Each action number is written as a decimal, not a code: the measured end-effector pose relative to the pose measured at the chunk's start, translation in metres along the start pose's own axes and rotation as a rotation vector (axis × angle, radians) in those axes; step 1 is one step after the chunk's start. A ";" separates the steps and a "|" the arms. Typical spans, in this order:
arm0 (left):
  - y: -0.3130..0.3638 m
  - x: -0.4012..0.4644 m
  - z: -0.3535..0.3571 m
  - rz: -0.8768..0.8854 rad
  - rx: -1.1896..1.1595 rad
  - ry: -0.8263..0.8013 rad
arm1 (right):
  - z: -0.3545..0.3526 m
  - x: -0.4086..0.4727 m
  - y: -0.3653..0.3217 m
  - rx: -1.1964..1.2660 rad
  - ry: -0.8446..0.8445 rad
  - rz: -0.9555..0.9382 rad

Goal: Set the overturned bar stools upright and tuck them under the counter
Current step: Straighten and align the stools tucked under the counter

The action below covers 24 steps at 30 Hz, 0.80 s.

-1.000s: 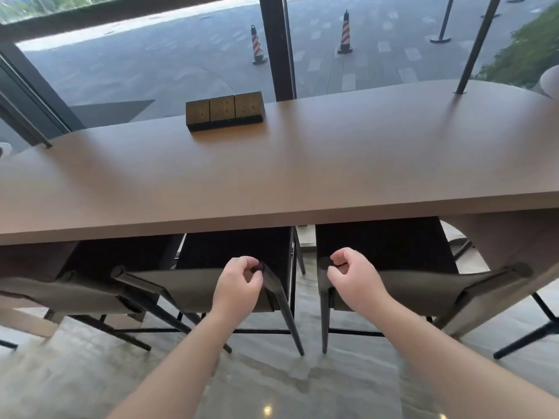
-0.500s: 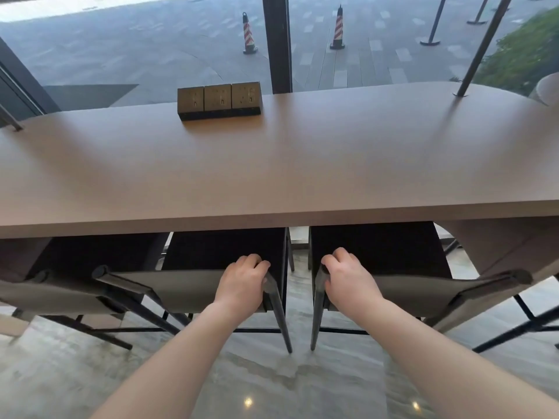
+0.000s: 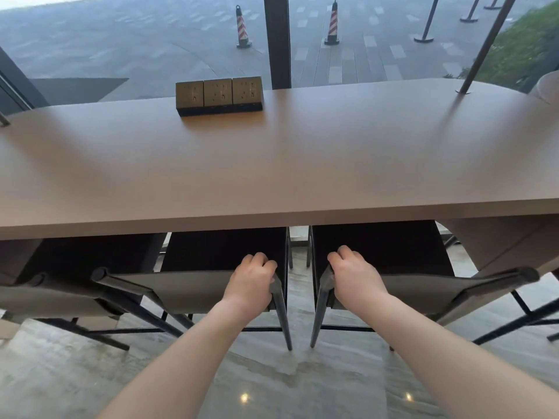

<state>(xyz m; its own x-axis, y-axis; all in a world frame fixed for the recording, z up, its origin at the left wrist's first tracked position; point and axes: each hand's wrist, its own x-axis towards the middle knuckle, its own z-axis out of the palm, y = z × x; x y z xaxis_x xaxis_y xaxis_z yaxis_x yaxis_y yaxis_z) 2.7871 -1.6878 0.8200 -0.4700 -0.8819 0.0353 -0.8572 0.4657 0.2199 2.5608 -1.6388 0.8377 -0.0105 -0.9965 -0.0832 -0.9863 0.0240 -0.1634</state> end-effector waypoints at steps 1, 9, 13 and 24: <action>0.000 0.000 0.000 -0.001 -0.004 -0.001 | 0.000 0.000 0.000 -0.002 0.000 0.000; -0.003 -0.001 -0.002 -0.004 -0.038 0.009 | -0.001 0.001 -0.002 -0.006 -0.008 0.004; -0.007 -0.002 -0.003 -0.012 -0.048 0.015 | 0.000 0.000 -0.001 -0.018 -0.003 -0.010; -0.005 0.000 -0.001 -0.005 -0.073 0.018 | 0.000 0.001 0.000 -0.023 0.015 -0.033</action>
<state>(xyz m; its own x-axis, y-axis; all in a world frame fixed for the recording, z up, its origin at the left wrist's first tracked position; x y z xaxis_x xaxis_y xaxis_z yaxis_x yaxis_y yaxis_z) 2.7915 -1.6906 0.8195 -0.4613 -0.8857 0.0518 -0.8416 0.4553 0.2905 2.5612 -1.6398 0.8379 0.0194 -0.9978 -0.0634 -0.9897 -0.0102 -0.1428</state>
